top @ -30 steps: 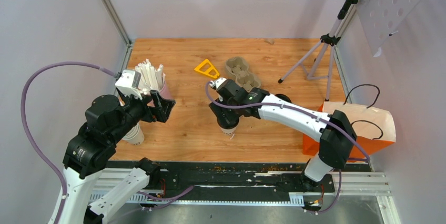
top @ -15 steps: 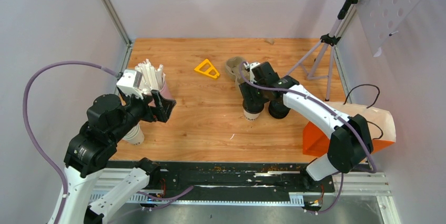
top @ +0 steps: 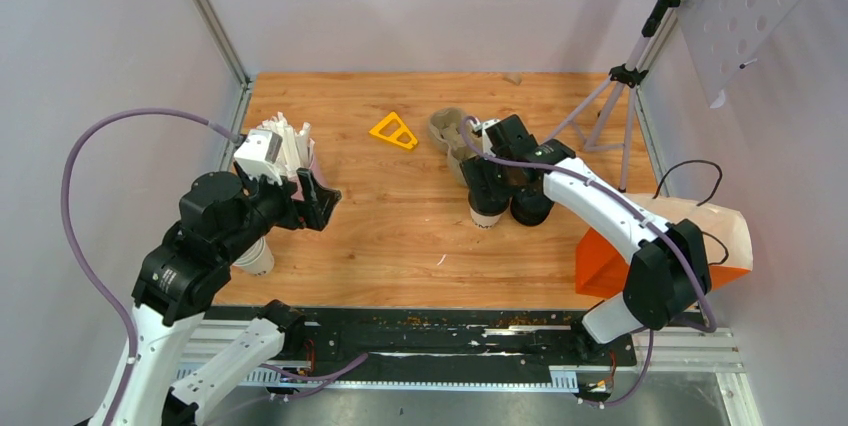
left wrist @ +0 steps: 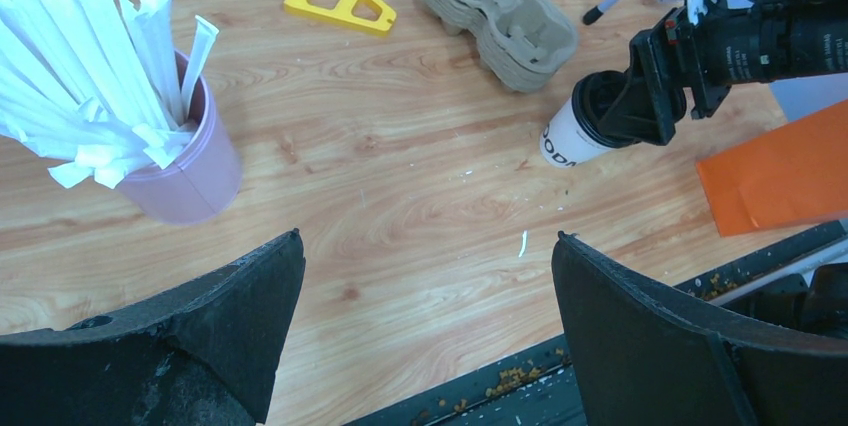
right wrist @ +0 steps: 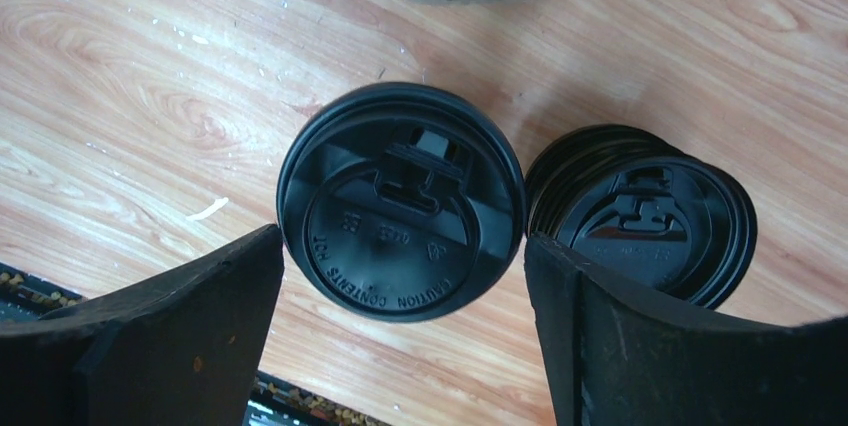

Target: Pack the takeout coffee

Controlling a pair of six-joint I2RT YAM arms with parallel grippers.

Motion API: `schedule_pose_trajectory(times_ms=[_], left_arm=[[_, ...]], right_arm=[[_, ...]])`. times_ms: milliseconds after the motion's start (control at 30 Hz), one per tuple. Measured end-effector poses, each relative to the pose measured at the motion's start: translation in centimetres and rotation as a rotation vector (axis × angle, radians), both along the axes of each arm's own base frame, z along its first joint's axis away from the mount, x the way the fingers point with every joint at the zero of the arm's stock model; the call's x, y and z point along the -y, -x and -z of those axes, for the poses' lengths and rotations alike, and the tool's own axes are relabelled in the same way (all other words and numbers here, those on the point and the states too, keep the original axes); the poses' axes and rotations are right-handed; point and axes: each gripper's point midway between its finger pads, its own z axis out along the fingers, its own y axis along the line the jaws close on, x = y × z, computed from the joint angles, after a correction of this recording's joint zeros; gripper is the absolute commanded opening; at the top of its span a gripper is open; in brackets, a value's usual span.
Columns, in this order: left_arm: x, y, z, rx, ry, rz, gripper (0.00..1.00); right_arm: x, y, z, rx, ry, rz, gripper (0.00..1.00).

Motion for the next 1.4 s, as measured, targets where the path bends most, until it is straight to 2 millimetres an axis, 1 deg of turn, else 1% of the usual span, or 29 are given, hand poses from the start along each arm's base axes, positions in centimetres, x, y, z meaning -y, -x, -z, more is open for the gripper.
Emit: schedule_pose_trajectory(times_ms=[100,200,300,367,467,533,633,667,733,800,900,967,1033,1133,1200,1267,1400], left_arm=[[0.2,-0.3,0.4,-0.012,-0.004,0.004,1.0],[0.6,-0.4,1.1,-0.03,-0.009,0.018,1.0],[1.0,-0.7,1.9,-0.052,-0.017,0.029,1.0],[1.1,-1.0,2.4,-0.066,-0.025,0.03,1.0],[1.3,-1.4,3.1,-0.086,-0.038,0.03,1.0],[1.2,-1.7,3.3,-0.092,-0.051,0.026,1.0],[0.9,-2.0,3.7,-0.101,-0.074,0.006,1.0],[0.5,-2.2,4.0,-0.116,-0.095,-0.015,1.0],[-0.3,-2.5,4.1,-0.143,-0.137,-0.059,0.96],[-1.6,-2.9,3.3,-0.155,-0.184,-0.122,0.89],[-3.8,-3.6,1.4,-0.144,-0.262,-0.228,0.79],[-5.2,-3.6,0.5,-0.128,-0.302,-0.287,0.76],[-6.7,-3.2,0.0,-0.116,-0.34,-0.338,0.73],[-8.9,-2.6,0.1,-0.11,-0.417,-0.419,0.72],[-10.3,-2.3,0.6,-0.111,-0.473,-0.468,0.72],[-11.7,-2.1,1.4,-0.126,-0.541,-0.522,0.7],[-13.8,-2.0,3.2,-0.185,-0.632,-0.59,0.61]], right_arm=[[0.4,0.6,-0.5,-0.02,0.012,0.002,0.93],[0.4,0.7,-1.8,-0.009,0.003,0.004,0.91],[0.5,0.6,-3.4,0.018,-0.013,0.006,0.85],[0.7,0.5,-4.1,0.034,-0.02,0.012,0.79],[1.9,0.2,-4.5,0.05,-0.008,0.041,0.7],[3.0,-0.1,-4.7,0.063,0.007,0.071,0.68],[4.4,0.1,-4.6,0.067,0.018,0.102,0.65],[4.8,0.2,-4.6,0.067,0.019,0.11,0.65],[5.2,0.5,-4.7,0.069,0.017,0.118,0.64],[5.3,0.7,-5.2,0.081,0.004,0.118,0.64],[4.9,1.1,-6.1,0.094,-0.035,0.104,0.65],[4.5,1.5,-6.7,0.099,-0.067,0.09,0.66],[4.1,1.9,-7.2,0.101,-0.097,0.076,0.66],[3.4,2.5,-8.2,0.108,-0.148,0.053,0.67],[3.1,3.0,-8.7,0.111,-0.181,0.041,0.67],[2.8,3.4,-9.3,0.116,-0.21,0.033,0.67],[2.0,4.0,-10.8,0.147,-0.282,0.01,0.68]])
